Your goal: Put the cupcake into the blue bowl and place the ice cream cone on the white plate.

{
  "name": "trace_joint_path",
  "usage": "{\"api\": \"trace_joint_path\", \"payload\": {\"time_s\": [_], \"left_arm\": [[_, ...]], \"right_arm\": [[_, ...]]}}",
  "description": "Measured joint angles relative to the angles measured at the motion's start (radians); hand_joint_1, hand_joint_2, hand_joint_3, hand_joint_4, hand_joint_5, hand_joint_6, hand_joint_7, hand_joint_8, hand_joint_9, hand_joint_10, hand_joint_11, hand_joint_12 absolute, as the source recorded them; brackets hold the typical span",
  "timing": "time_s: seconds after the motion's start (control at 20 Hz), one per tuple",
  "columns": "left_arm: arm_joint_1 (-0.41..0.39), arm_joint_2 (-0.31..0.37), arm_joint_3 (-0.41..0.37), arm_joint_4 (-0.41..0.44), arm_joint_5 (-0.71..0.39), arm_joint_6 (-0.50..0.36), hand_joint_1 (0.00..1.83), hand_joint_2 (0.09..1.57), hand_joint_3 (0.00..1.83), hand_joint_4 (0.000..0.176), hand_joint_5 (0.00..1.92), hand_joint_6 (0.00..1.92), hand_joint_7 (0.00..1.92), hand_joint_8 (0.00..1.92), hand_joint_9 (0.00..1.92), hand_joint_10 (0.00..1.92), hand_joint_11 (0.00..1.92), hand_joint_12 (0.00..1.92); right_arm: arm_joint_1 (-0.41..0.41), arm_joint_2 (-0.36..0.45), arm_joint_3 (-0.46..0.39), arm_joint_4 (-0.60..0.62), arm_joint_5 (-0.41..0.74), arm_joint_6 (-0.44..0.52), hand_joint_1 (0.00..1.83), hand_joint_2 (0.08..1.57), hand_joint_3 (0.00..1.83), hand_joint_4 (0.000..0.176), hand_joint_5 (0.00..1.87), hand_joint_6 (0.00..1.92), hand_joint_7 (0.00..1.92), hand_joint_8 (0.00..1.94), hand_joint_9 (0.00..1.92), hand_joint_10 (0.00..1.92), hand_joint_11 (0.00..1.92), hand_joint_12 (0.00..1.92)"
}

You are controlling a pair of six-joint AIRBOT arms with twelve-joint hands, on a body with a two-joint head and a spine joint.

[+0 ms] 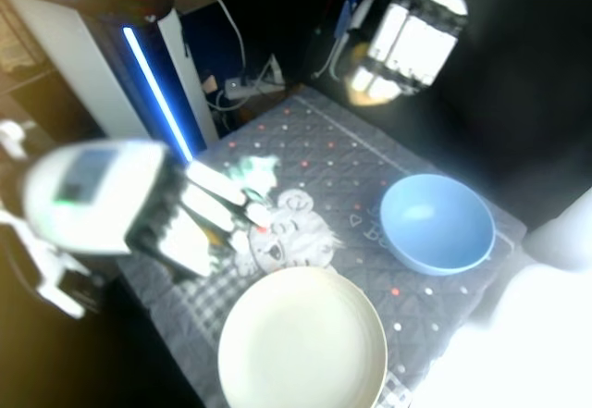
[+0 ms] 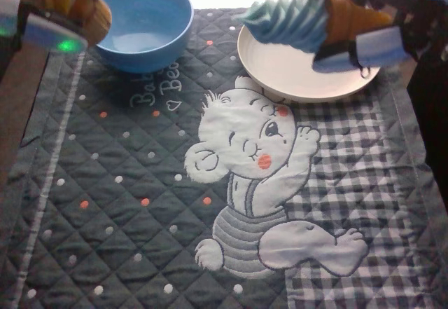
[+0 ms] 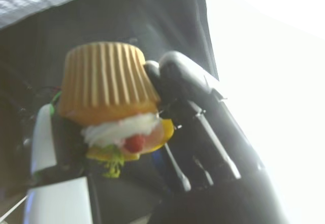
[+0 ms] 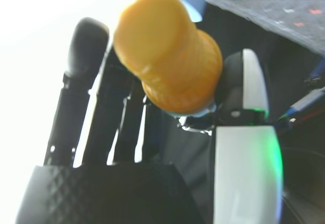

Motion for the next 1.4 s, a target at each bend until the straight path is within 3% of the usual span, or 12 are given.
{"api": "trace_joint_path", "payload": {"time_s": [0.1, 0.25, 0.35, 0.55, 0.6, 0.7, 0.8, 0.95, 1.1, 1.15, 1.2, 1.4], "left_arm": [[-0.055, -0.035, 0.05, 0.021, 0.053, -0.021, 1.41, 1.0, 0.0, 0.0, 1.09, 0.65, 1.39, 0.18, 1.29, 0.71, 1.04, 0.9], [-0.113, -0.101, 0.119, 0.056, 0.142, -0.031, 1.4, 1.05, 0.0, 0.0, 0.95, 0.92, 1.12, 0.66, 1.17, 0.85, 1.02, 0.97], [-0.137, -0.158, 0.167, 0.075, 0.198, -0.034, 1.39, 1.06, 0.0, 0.0, 0.95, 0.88, 1.09, 0.73, 1.13, 0.93, 0.97, 1.05], [-0.153, -0.264, 0.282, 0.069, 0.302, -0.042, 1.39, 1.08, 0.0, 0.0, 0.95, 0.82, 1.07, 0.81, 1.05, 1.08, 0.78, 1.11], [-0.153, -0.282, 0.303, 0.069, 0.321, -0.045, 1.39, 1.08, 0.0, 0.0, 0.95, 0.89, 1.06, 0.83, 1.01, 1.1, 0.66, 1.11], [-0.153, -0.341, 0.368, 0.066, 0.374, -0.054, 1.37, 1.09, 0.0, 0.0, 0.96, 0.96, 1.09, 0.86, 0.9, 1.12, 0.05, 1.26], [-0.149, -0.392, 0.423, 0.071, 0.409, -0.097, 1.38, 1.1, 0.0, 0.0, 0.9, 0.91, 1.02, 0.97, 0.96, 1.13, 0.59, 1.25], [-0.128, -0.455, 0.482, 0.116, 0.434, -0.177, 1.27, 1.13, 0.0, 0.0, 1.02, 0.63, 0.93, 1.31, 0.8, 1.05, 0.37, 1.57], [-0.121, -0.479, 0.497, 0.111, 0.464, -0.184, 1.38, 1.11, 0.0, 0.0, 0.89, 0.97, 0.98, 1.01, 0.96, 1.15, 0.58, 1.24], [-0.117, -0.482, 0.499, 0.108, 0.463, -0.194, 1.38, 1.1, 0.0, 0.0, 0.91, 1.02, 1.0, 0.92, 0.97, 1.11, 0.65, 1.16], [-0.111, -0.486, 0.502, 0.109, 0.467, -0.195, 1.38, 1.11, 0.0, 0.0, 0.93, 1.03, 0.96, 0.97, 0.95, 1.14, 0.63, 1.11], [-0.089, -0.487, 0.501, 0.116, 0.473, -0.196, 1.38, 1.11, 0.0, 0.0, 0.92, 1.01, 0.98, 0.95, 0.96, 1.13, 0.63, 1.13]], "right_arm": [[0.034, -0.017, 0.029, -0.005, -0.025, 0.001, 1.19, 1.11, 0.0, 0.0, 0.98, 0.93, 1.26, 0.44, 1.54, 0.21, 1.29, 0.97], [0.078, -0.056, 0.092, 0.004, -0.072, 0.0, 1.17, 1.09, 0.0, 0.0, 1.02, 0.89, 1.43, 0.05, 1.6, 0.1, 1.32, 0.94], [0.101, -0.091, 0.138, 0.01, -0.126, 0.0, 1.28, 1.05, 0.0, 0.0, 0.98, 0.77, 1.29, 0.61, 1.6, 0.03, 1.34, 0.83], [0.14, -0.165, 0.232, 0.025, -0.209, 0.0, 1.28, 1.07, 0.0, 0.0, 0.96, 0.79, 1.21, 0.79, 1.62, 0.01, 1.34, 0.85], [0.149, -0.178, 0.246, 0.031, -0.224, 0.0, 1.28, 1.07, 0.0, 0.0, 0.96, 0.79, 1.21, 0.79, 1.62, 0.01, 1.35, 0.85], [0.154, -0.211, 0.28, 0.038, -0.256, 0.0, 1.17, 1.1, 0.0, 0.0, 1.02, 0.9, 1.36, 0.22, 1.61, 0.01, 1.35, 0.79], [0.161, -0.243, 0.316, 0.038, -0.292, 0.0, 1.16, 1.11, 0.0, 0.0, 1.0, 0.94, 1.4, 0.06, 1.61, 0.0, 1.34, 0.76], [0.168, -0.281, 0.37, 0.039, -0.353, 0.0, 1.16, 1.11, 0.0, 0.0, 0.99, 0.95, 1.39, 0.02, 1.6, 0.0, 1.35, 0.74], [0.168, -0.306, 0.402, 0.043, -0.402, -0.001, 1.17, 1.1, 0.0, 0.0, 1.0, 0.93, 1.39, 0.01, 1.59, 0.0, 1.37, 0.67], [0.168, -0.308, 0.401, 0.043, -0.409, 0.0, 1.17, 1.1, 0.0, 0.0, 1.01, 0.92, 1.4, 0.01, 1.6, 0.0, 1.39, 0.66], [0.168, -0.308, 0.401, 0.043, -0.411, 0.0, 1.28, 1.06, 0.01, 0.0, 0.99, 0.78, 1.24, 0.71, 1.59, 0.0, 1.42, 0.59], [0.168, -0.308, 0.401, 0.045, -0.412, 0.0, 1.28, 1.09, 0.0, 0.0, 0.94, 0.82, 1.17, 0.87, 1.61, 0.01, 1.42, 0.63]]}}
